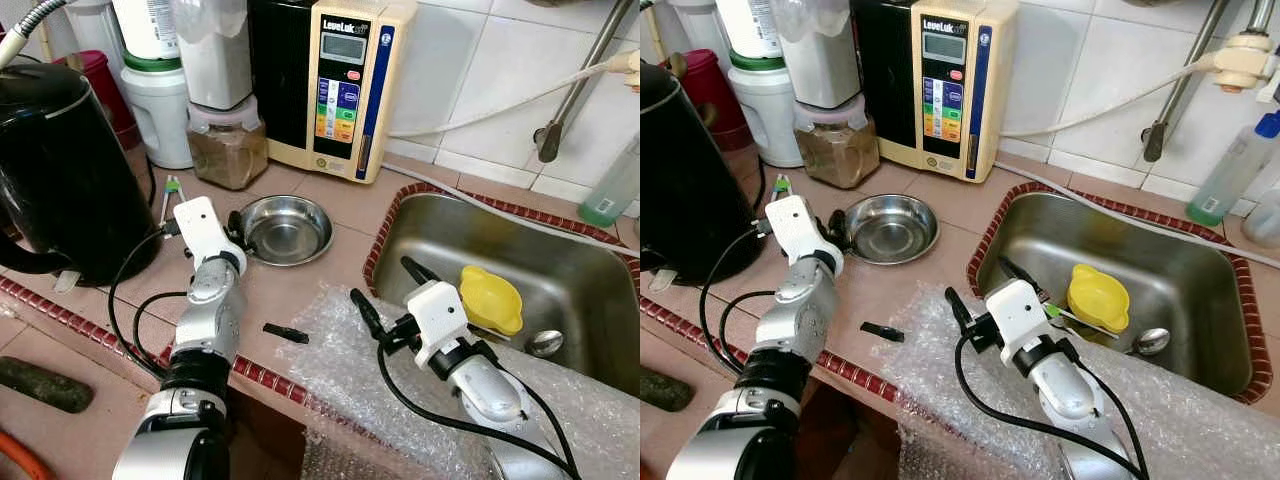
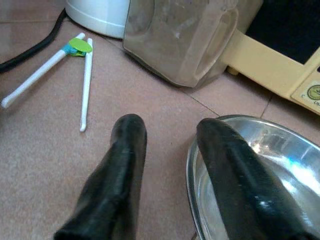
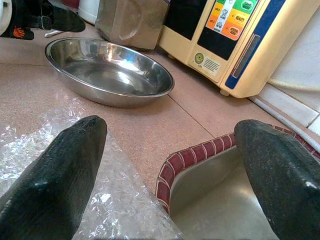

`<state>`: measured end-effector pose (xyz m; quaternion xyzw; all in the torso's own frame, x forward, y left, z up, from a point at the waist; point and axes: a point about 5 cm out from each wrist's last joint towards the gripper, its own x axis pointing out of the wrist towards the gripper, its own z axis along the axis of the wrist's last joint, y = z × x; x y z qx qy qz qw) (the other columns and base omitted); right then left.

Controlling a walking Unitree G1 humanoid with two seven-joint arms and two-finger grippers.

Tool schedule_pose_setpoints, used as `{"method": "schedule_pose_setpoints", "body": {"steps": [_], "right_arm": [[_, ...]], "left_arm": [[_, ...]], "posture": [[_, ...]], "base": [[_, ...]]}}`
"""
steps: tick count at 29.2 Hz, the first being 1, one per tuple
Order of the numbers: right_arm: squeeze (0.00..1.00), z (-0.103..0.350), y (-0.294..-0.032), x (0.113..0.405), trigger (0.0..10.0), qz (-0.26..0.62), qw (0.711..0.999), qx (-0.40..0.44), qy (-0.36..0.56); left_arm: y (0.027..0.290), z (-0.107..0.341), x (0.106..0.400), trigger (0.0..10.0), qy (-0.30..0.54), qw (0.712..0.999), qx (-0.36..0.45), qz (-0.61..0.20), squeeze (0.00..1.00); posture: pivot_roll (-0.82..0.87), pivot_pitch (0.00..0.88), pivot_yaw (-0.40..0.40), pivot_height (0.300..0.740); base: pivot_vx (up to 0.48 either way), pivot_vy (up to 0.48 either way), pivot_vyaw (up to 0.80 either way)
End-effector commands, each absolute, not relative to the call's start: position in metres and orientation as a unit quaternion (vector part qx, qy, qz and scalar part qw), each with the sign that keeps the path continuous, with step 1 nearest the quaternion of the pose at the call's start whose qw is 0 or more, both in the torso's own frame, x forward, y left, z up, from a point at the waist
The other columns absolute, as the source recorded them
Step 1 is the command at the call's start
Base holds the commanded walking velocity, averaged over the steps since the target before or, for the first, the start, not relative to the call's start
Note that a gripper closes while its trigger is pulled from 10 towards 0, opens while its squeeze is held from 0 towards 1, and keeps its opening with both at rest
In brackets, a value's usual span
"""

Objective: Kitchen organization

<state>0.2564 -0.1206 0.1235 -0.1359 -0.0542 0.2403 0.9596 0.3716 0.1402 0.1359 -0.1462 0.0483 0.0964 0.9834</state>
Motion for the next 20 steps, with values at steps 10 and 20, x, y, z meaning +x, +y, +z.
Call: {"method": "schedule_pose_setpoints", "body": {"steps": [10, 20], "right_arm": [[0.76, 0.125, -0.12, 0.258, 10.0, 0.241, 0.959, -0.139, -0.06], [0.76, 0.124, -0.118, 0.259, 10.0, 0.248, 0.957, -0.139, -0.061]], "left_arm": [[0.131, 0.131, 0.373, 10.0, 0.087, 0.979, -0.163, 0.087, 1.0], [0.111, 0.116, 0.37, 10.0, 0.15, 0.976, -0.156, 0.032, 1.0]], "posture": [[0.09, 0.0, -0.022, 0.74], [0.09, 0.0, -0.023, 0.74]], "base": [[0.0, 0.0, 0.0], [0.0, 0.0, 0.0]]}}
